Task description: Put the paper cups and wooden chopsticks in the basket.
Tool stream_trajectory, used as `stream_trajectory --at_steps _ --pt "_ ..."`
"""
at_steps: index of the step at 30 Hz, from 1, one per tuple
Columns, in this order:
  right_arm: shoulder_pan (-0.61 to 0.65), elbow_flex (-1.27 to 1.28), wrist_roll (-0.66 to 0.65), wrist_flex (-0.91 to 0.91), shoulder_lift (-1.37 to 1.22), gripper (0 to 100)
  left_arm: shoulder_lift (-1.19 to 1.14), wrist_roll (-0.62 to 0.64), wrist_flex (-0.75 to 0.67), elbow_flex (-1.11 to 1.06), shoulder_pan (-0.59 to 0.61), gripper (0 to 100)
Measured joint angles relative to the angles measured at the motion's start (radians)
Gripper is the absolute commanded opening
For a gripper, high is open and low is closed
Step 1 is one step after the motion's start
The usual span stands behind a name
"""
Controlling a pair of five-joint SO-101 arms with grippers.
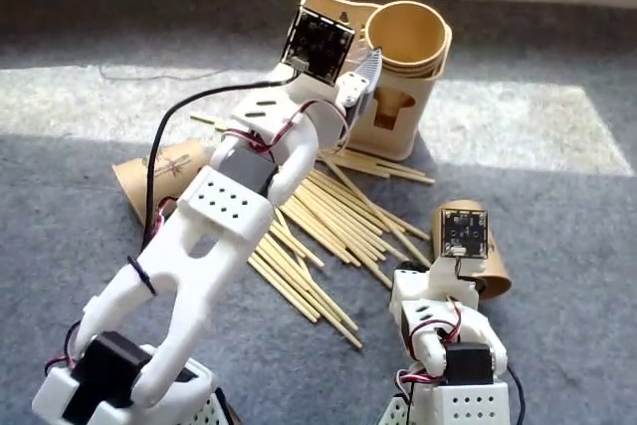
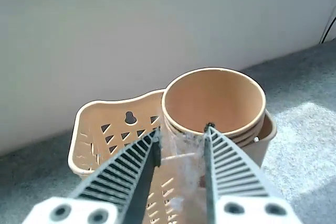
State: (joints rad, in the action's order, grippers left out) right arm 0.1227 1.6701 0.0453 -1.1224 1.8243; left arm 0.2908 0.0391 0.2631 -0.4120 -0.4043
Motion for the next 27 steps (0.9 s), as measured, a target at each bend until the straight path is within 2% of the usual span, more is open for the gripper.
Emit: stream_trajectory --at_steps 6,9,13,16,23,27 --pt "0.0 0.0 0.0 0.0 0.0 0.6 0.203 0.0 0.244 0.0 0.002 14" --pt "0.0 0.0 0.0 0.0 0.0 0.6 0.278 0.0 0.367 0.0 0.049 14" --pt "0.0 0.0 0.0 0.0 0.0 0.6 0.342 -0.003 0.555 0.002 0.173 14" --pt "0.0 0.0 0.0 0.0 0.0 0.6 0.377 -0.069 0.664 0.002 0.301 14" --pt "0.0 0.0 0.0 0.0 0.0 0.6 0.399 -0.255 0.802 0.002 0.554 14" --pt "0.0 0.0 0.0 0.0 0.0 0.6 0.399 -0.272 0.875 0.002 0.674 17"
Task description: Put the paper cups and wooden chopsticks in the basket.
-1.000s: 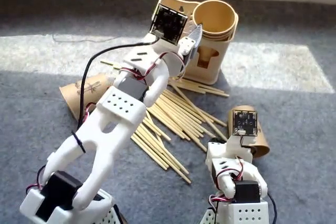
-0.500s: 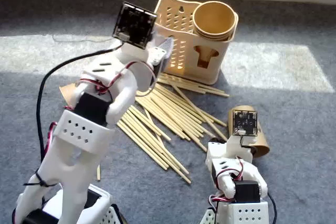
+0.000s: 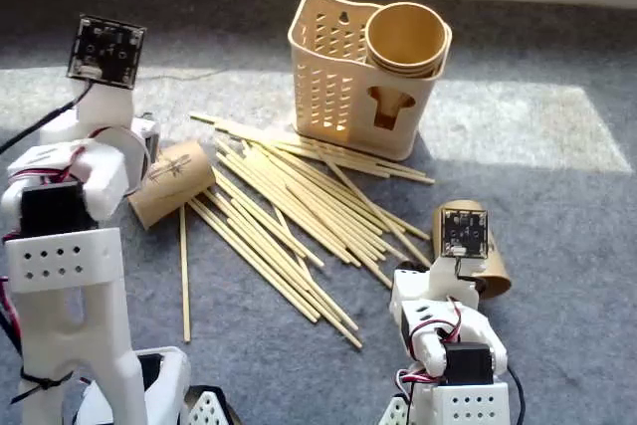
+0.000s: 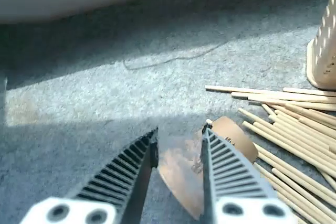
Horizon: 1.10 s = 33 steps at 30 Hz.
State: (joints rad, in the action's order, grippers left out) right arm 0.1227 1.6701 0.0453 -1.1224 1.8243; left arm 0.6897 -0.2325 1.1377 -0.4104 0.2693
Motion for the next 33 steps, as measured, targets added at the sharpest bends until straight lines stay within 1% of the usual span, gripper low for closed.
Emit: stream_trajectory --at_steps 4,6,9,13,17,22,26,33 --pt "0.0 0.0 0.0 0.0 0.0 0.6 0.0 0.006 0.089 0.0 0.068 25" --pt "0.0 0.0 0.0 0.0 0.0 0.6 -0.002 0.049 0.13 0.0 0.095 28" --pt "0.0 0.0 0.0 0.0 0.0 0.6 -0.04 0.095 0.155 0.0 0.141 30" --pt "0.0 0.0 0.0 0.0 0.0 0.6 -0.158 0.094 0.155 0.0 0.158 30" --pt "0.0 0.0 0.0 0.0 0.0 0.6 -0.29 -0.017 0.155 0.0 0.16 30" --pt "0.0 0.0 0.0 0.0 0.0 0.6 -0.407 -0.114 0.13 0.0 0.164 30" --pt "0.0 0.0 0.0 0.0 0.0 0.6 -0.485 -0.133 0.086 0.0 0.192 30" --pt "0.0 0.0 0.0 0.0 0.0 0.6 -0.58 -0.169 0.072 0.0 0.173 30"
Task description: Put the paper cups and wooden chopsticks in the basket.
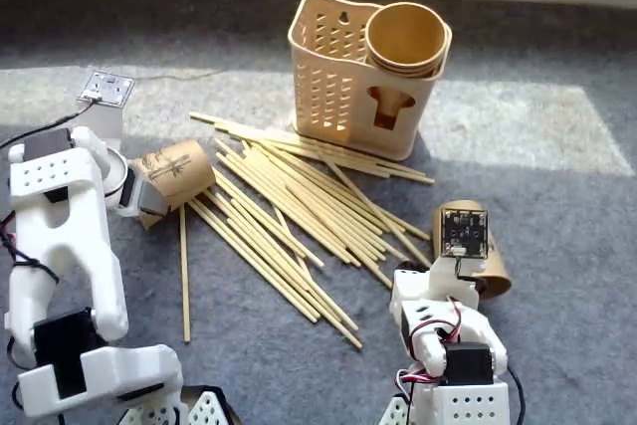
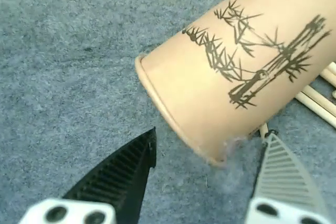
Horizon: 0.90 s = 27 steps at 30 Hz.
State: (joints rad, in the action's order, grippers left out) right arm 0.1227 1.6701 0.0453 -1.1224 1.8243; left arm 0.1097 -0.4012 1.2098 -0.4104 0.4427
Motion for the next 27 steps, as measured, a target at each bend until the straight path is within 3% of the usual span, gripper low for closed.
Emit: stream_trajectory --at_steps 9,15,27 --pt "0.0 0.0 0.0 0.0 0.0 0.6 -0.028 0.0 -0.063 0.0 -0.103 30" --pt "0.0 0.0 0.0 0.0 0.0 0.6 -0.028 0.0 -0.063 0.0 -0.193 21" --pt "0.0 0.0 0.0 0.0 0.0 0.6 -0.028 0.0 -0.063 0.0 -0.348 21"
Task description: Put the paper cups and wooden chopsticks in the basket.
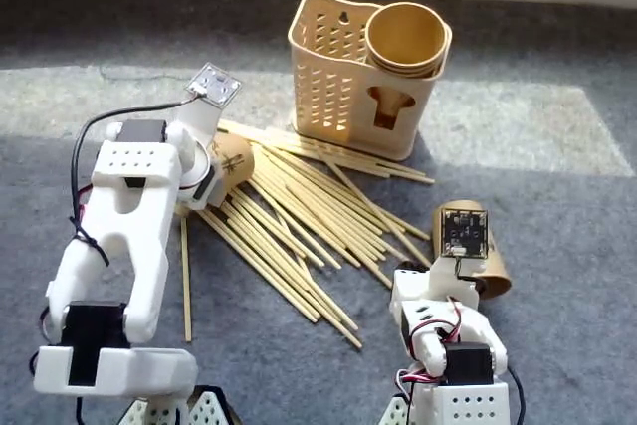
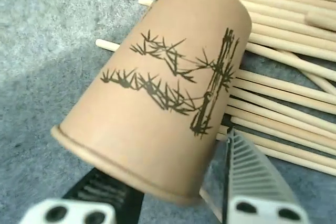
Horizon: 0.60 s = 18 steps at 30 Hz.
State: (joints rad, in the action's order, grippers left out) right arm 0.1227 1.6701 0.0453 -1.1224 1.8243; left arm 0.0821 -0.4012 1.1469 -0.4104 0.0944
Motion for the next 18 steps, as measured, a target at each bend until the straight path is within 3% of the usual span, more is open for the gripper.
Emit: stream_trajectory --at_steps 18 --pt "0.0 0.0 0.0 0.0 0.0 0.6 0.0 0.16 -0.044 0.051 -0.178 20"
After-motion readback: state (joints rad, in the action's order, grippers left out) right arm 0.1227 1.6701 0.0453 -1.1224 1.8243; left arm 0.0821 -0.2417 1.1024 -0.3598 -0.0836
